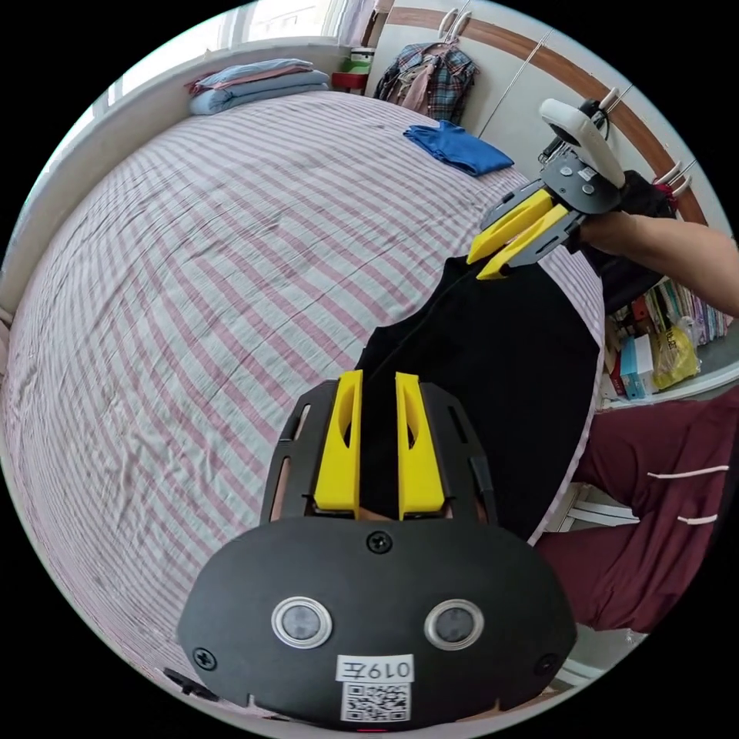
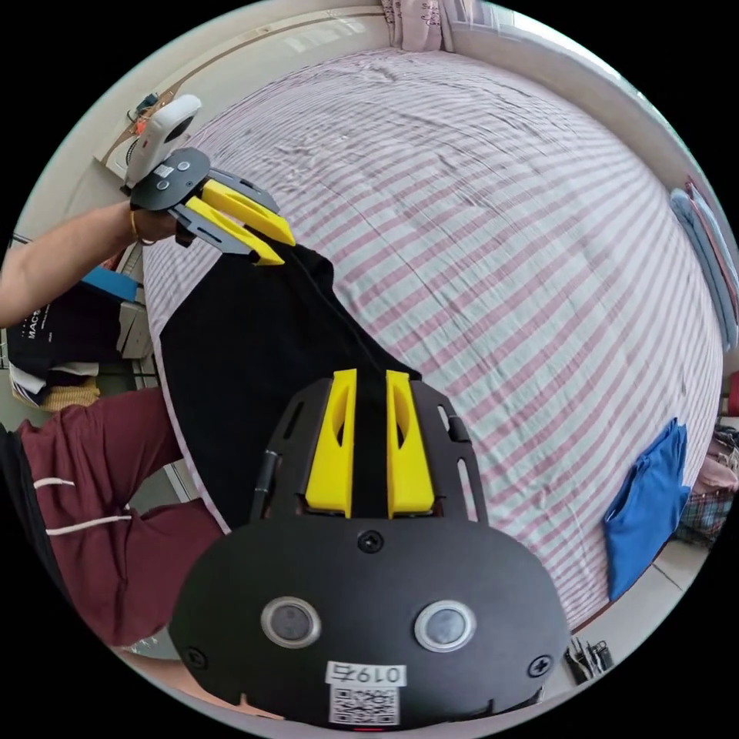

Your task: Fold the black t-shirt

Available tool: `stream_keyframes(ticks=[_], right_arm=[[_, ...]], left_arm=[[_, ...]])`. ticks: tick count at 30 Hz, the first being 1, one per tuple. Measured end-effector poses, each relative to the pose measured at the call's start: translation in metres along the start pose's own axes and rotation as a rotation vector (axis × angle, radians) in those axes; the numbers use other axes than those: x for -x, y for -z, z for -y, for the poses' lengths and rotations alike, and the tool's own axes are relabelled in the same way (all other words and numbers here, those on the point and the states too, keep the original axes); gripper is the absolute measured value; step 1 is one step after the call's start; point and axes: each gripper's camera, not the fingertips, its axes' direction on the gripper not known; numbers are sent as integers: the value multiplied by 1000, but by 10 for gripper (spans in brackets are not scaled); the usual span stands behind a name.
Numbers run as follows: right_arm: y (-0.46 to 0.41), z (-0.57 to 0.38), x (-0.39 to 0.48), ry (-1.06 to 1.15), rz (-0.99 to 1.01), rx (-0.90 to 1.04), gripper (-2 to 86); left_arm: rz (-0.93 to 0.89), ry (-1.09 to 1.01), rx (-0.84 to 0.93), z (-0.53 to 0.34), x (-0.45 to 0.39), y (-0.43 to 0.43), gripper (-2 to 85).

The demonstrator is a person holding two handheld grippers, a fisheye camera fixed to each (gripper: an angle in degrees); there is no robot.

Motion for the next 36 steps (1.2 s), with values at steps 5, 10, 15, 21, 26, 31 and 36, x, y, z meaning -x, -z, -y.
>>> stream_keyframes(ticks=[5,10,15,21,26,31,36], right_arm=[[7,34,-14,89,18,73,67],[20,62,-23,119,29,107,64],[28,81,-31,125,67,127,28],[47,99,-45,113,61,109,-4],[61,110,-60,94,92,90,4],[71,120,-75,82,132,67,48],[75,134,-84,81,144,77,62]], left_arm=[[-21,-116,43,11,3,6,60],[-20,-209,85,17,5,18,48],[-24,-240,115,22,14,27,22],[-35,-247,122,23,25,42,10],[-73,-219,98,20,39,57,8],[-122,-224,97,20,50,70,9],[-140,-254,123,23,57,77,8]])
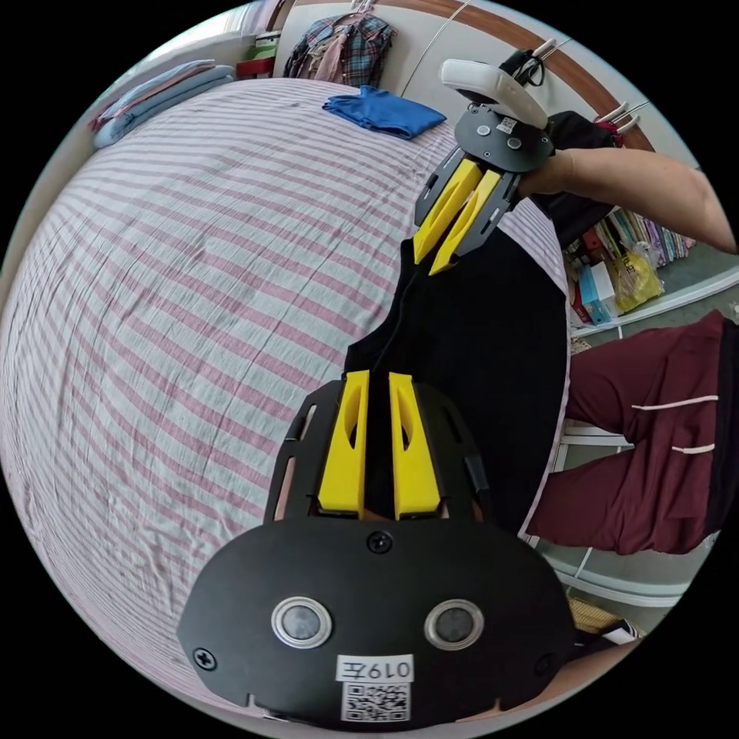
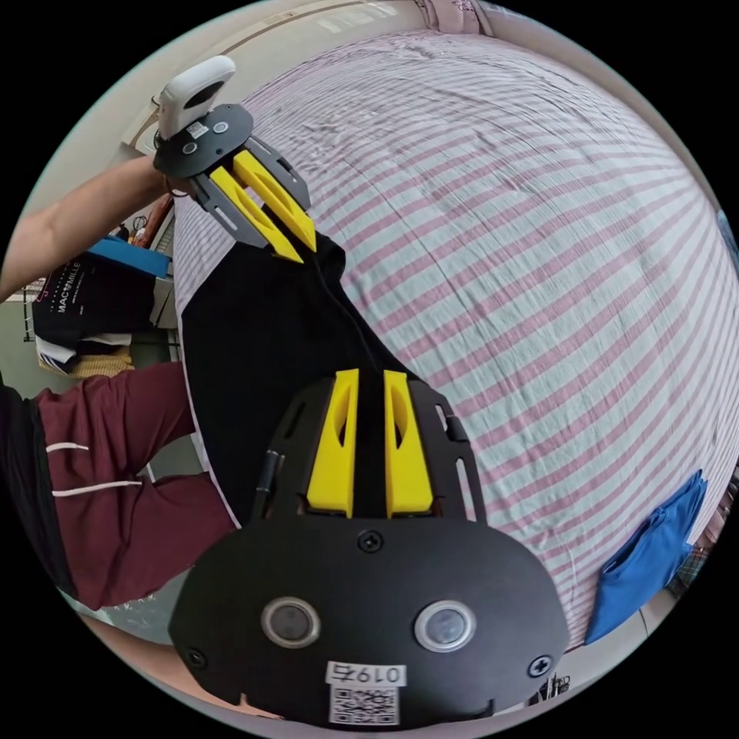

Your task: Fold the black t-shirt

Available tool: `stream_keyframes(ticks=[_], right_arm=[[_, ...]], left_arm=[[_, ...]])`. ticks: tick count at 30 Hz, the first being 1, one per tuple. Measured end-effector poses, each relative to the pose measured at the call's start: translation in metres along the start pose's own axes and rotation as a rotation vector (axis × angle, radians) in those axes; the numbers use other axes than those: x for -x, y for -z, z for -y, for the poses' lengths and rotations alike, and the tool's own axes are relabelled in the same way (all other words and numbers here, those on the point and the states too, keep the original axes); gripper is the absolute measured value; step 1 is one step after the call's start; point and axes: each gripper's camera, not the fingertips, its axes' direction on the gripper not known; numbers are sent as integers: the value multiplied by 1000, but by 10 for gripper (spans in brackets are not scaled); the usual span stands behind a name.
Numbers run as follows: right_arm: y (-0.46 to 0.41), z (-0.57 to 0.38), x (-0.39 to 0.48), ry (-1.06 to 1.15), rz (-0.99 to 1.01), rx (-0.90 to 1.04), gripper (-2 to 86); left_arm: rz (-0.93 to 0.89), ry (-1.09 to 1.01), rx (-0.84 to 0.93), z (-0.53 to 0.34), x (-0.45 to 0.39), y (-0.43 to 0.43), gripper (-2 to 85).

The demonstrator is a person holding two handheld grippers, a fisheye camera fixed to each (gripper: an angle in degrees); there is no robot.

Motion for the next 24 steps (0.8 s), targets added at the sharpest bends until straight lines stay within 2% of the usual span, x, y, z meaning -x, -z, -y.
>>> stream_keyframes(ticks=[5,7,12,18,24], right_arm=[[0,13,-8,18,32,46,53],[2,16,-10,30,14,59,13],[12,19,-13,40,-7,49,-4],[15,13,-25,-44,-19,11,6],[13,14,-24,-67,-24,19,54]], left_arm=[[18,-55,82,2,4,1,9],[25,-64,95,1,6,2,10],[38,-63,80,-6,12,14,10],[33,39,38,-24,30,26,11],[-7,79,44,-31,38,30,11]])
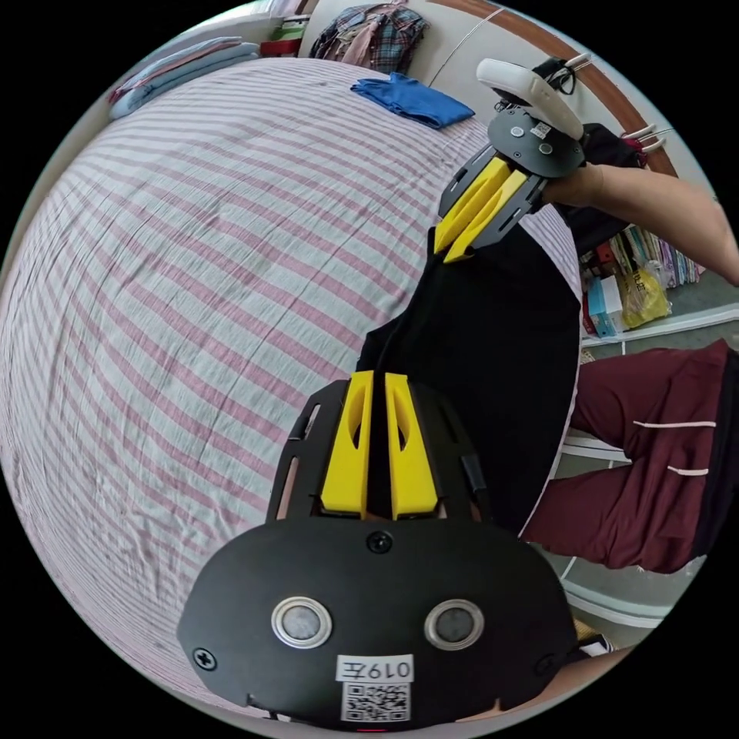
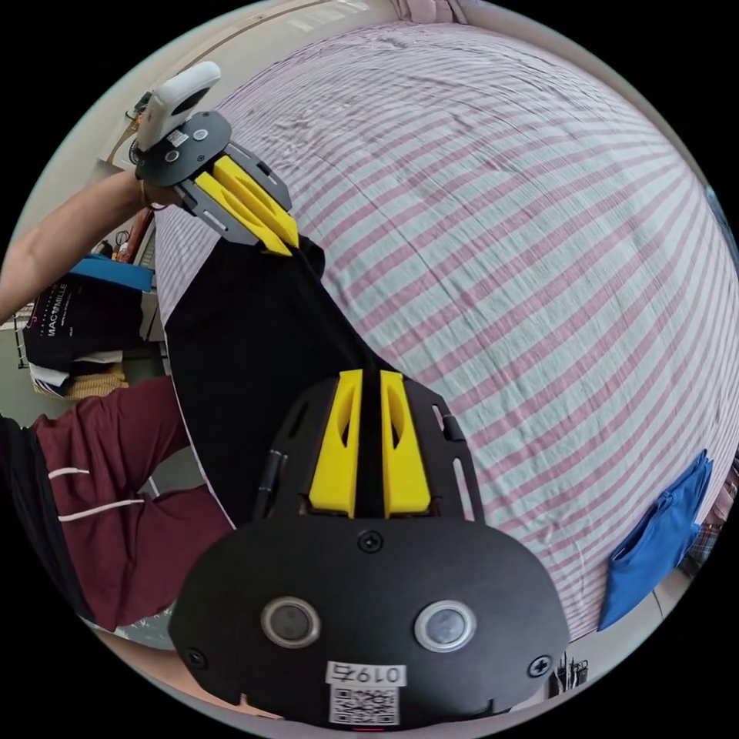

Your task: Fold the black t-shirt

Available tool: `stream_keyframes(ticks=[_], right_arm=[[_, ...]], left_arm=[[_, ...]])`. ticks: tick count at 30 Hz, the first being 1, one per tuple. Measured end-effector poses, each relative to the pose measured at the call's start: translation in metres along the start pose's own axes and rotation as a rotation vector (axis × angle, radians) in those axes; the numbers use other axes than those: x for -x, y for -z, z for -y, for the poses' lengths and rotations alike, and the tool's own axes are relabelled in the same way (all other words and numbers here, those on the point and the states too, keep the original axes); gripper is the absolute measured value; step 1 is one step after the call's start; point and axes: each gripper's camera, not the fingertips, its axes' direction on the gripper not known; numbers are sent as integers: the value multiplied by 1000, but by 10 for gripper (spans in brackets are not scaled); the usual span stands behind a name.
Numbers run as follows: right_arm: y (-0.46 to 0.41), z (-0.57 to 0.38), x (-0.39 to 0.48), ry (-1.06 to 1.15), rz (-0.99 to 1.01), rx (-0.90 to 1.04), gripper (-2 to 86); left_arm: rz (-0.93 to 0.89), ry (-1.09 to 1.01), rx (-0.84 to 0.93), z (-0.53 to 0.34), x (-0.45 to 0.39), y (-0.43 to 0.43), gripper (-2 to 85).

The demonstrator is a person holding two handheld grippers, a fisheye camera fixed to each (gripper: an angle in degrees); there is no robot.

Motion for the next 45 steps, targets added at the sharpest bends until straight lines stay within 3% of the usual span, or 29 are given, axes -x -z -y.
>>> stream_keyframes(ticks=[11,17,19,24,39,45], right_arm=[[27,-45,-5,-49,-55,-95,51],[1,-63,1,-10,-81,45,49],[-9,-65,4,-1,-76,74,11],[-11,-71,3,-44,-136,69,-3],[-16,-146,14,-164,-117,-33,58],[-48,-185,24,-213,-93,59,58]], left_arm=[[-84,170,-193,-59,25,38,9],[46,186,-79,-88,10,25,8],[47,187,-50,-91,10,18,10],[91,194,-13,-97,11,9,10],[-71,290,-119,-147,21,2,8],[-68,365,-219,-181,14,4,6]])
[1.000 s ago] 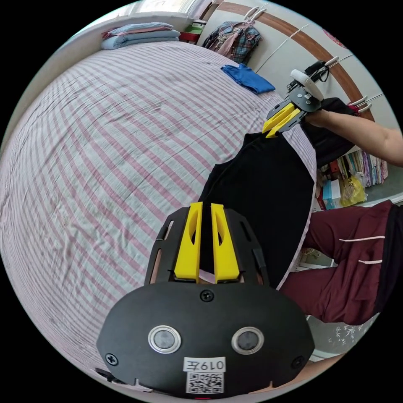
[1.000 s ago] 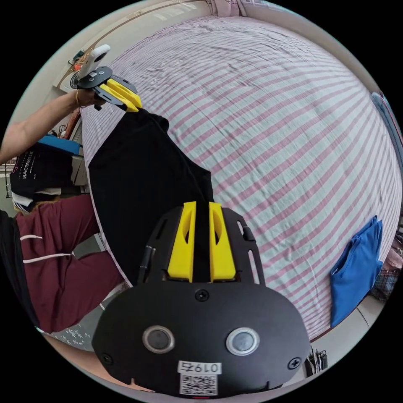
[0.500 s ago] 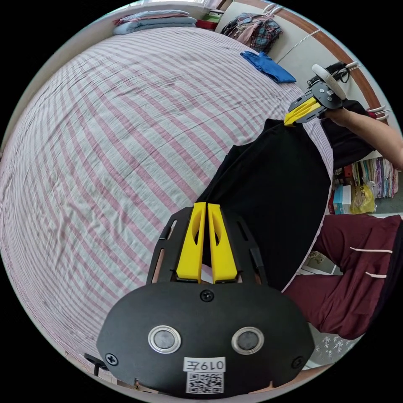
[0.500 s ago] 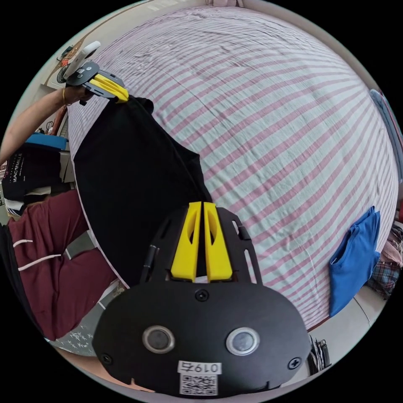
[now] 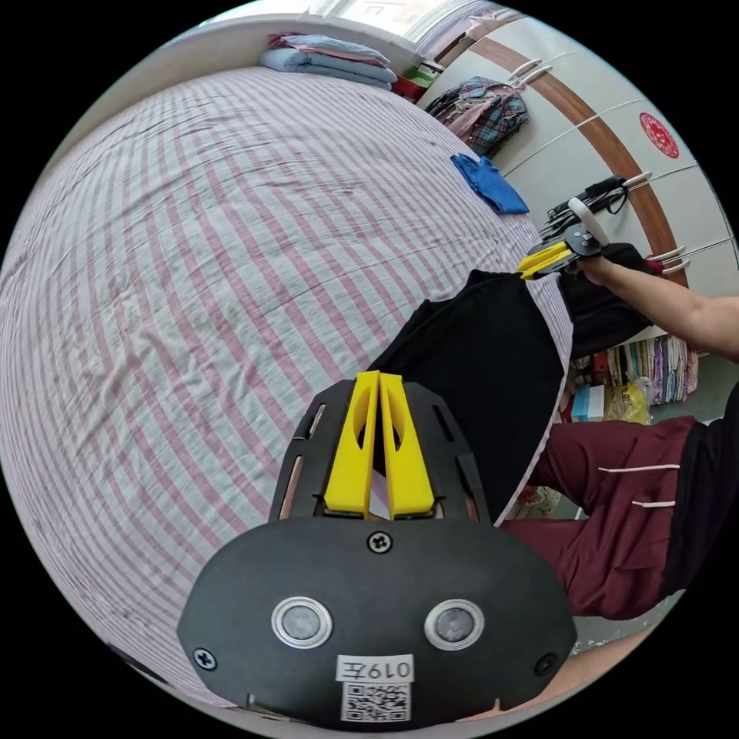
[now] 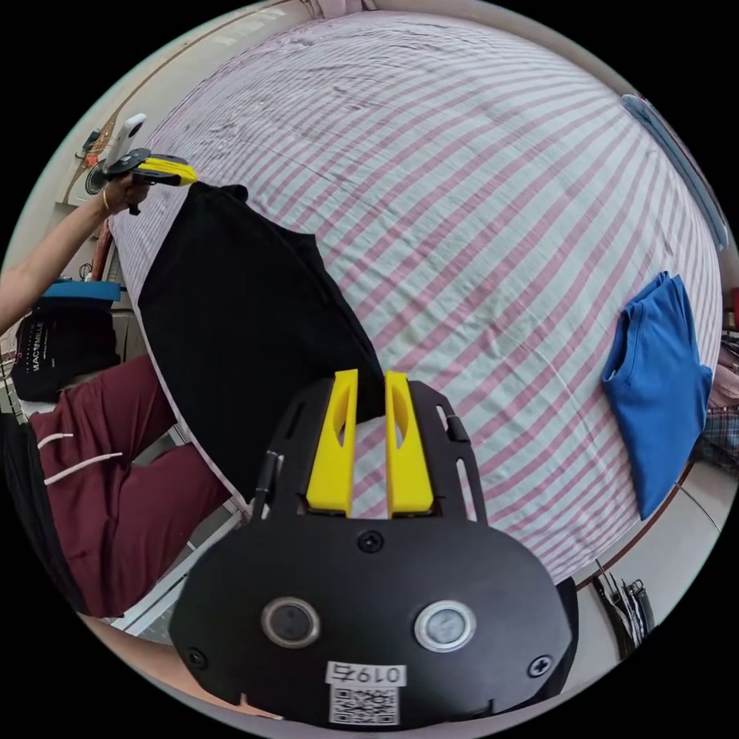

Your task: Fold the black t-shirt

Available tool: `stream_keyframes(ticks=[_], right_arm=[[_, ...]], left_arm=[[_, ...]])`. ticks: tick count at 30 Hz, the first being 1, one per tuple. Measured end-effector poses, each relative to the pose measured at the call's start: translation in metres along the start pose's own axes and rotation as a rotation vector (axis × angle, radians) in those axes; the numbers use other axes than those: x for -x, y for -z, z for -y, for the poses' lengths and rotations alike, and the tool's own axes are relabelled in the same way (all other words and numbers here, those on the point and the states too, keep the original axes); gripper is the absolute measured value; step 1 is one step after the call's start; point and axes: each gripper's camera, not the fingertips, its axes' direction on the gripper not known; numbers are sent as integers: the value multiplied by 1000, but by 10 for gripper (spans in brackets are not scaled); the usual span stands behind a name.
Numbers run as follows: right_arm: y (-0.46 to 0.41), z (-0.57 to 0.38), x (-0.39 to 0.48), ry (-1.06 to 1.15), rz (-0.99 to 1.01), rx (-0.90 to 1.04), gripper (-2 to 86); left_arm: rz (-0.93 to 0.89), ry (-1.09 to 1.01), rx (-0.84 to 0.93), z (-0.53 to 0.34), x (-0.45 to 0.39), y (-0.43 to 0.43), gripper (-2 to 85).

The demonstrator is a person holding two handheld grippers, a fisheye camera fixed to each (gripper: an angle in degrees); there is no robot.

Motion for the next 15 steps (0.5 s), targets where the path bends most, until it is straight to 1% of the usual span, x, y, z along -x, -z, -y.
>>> stream_keyframes(ticks=[3,5,6,9,11,12,13,15], right_arm=[[-20,-8,12,-10,-57,44,42],[-29,-13,20,-32,-90,46,38],[-34,-17,27,-49,-105,50,36],[-39,-33,50,-64,-167,44,35],[-37,-48,68,-80,-228,2,45],[-36,-61,79,-100,-261,-33,59],[-38,-74,89,-125,-262,-52,61],[-44,-95,107,-139,-203,-72,53]], left_arm=[[21,-33,57,-13,-12,-16,7],[156,-33,162,-21,-19,-37,6],[167,-38,164,-24,-21,-39,6],[214,11,118,-36,-27,-42,6],[325,33,78,-51,-40,-39,7],[347,39,69,-56,-44,-37,7],[357,58,45,-68,-50,-35,7],[297,94,-2,-90,-62,-31,7]])
